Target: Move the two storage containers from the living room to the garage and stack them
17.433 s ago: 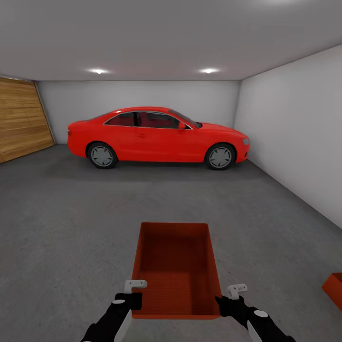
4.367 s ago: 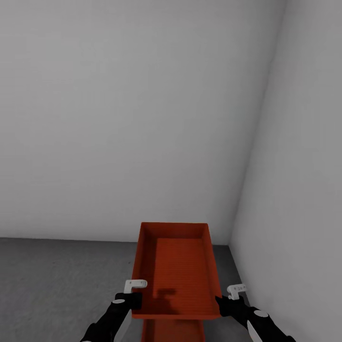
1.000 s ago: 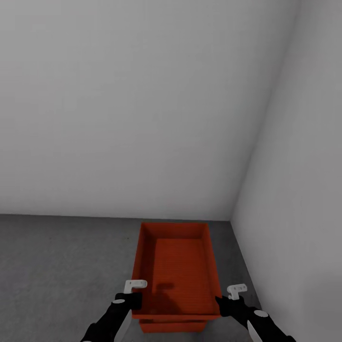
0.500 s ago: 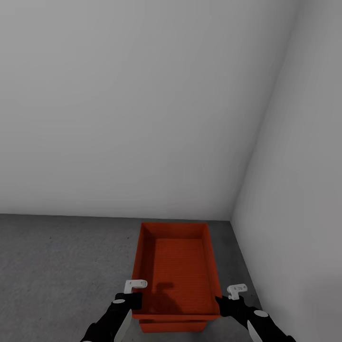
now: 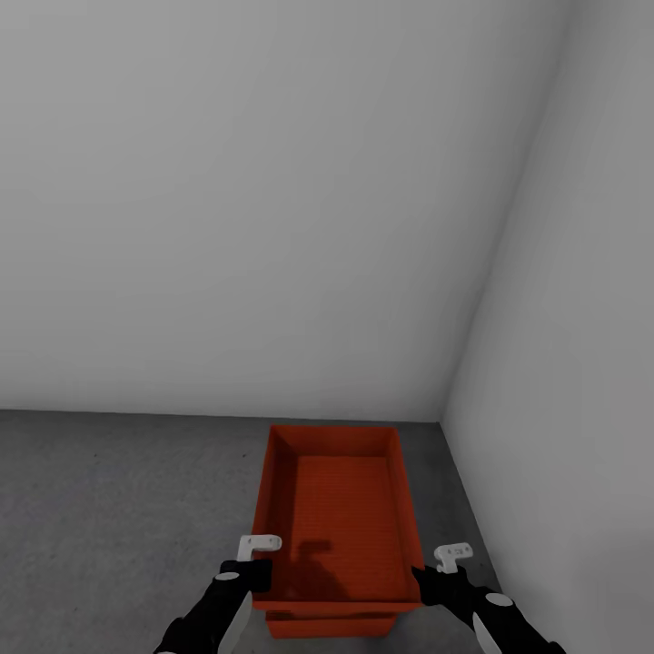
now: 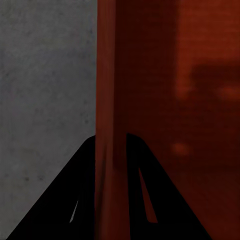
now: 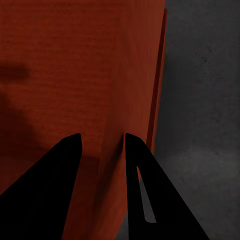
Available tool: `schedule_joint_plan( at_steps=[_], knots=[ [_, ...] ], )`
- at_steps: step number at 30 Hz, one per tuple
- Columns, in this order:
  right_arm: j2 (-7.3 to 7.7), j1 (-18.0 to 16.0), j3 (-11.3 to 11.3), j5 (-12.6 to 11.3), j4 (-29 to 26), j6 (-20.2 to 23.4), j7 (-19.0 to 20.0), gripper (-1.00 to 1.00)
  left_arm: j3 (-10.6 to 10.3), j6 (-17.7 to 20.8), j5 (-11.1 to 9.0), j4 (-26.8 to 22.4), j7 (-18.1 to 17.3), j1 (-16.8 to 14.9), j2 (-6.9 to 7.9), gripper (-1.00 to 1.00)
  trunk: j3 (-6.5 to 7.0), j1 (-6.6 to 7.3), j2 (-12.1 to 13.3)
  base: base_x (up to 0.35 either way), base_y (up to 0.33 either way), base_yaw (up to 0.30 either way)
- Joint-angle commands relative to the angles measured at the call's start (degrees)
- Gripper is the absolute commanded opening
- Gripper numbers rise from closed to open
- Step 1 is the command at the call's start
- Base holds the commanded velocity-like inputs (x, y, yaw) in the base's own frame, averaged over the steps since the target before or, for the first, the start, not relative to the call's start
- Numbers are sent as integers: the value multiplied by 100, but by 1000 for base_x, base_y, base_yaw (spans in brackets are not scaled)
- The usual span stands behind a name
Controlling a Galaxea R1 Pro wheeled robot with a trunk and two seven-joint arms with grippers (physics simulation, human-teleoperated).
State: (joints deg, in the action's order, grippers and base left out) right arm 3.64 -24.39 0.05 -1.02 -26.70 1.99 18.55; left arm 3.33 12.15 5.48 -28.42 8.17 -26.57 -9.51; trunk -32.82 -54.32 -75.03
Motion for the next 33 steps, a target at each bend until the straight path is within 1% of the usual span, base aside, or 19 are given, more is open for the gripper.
schedule_joint_plan(
  at_steps=[1, 5, 8, 31, 33],
  knots=[
    [6, 4, 56, 32, -11, 21, 9, -100, 388, 49, 155, -225, 27, -6, -7, -100, -6, -2, -3, 220, 0, 0],
    [6, 4, 56, 32, -11, 21, 9, -100, 388, 50, 155, -225, 27, -6, -7, -100, -6, -2, -3, 249, 0, 0],
    [6, 4, 56, 32, -11, 21, 9, -100, 388, 50, 155, -225, 27, -6, -7, -100, -6, -2, -3, 91, 0, 0],
    [6, 4, 56, 32, -11, 20, 9, -100, 388, 50, 155, -225, 27, -6, -16, -100, -6, -2, -3, 4, 0, 0],
    [6, 4, 56, 32, -11, 21, 9, -100, 388, 50, 155, -225, 27, -6, -16, -100, -43, -45, -83, 0, 0, 0]
  ],
)
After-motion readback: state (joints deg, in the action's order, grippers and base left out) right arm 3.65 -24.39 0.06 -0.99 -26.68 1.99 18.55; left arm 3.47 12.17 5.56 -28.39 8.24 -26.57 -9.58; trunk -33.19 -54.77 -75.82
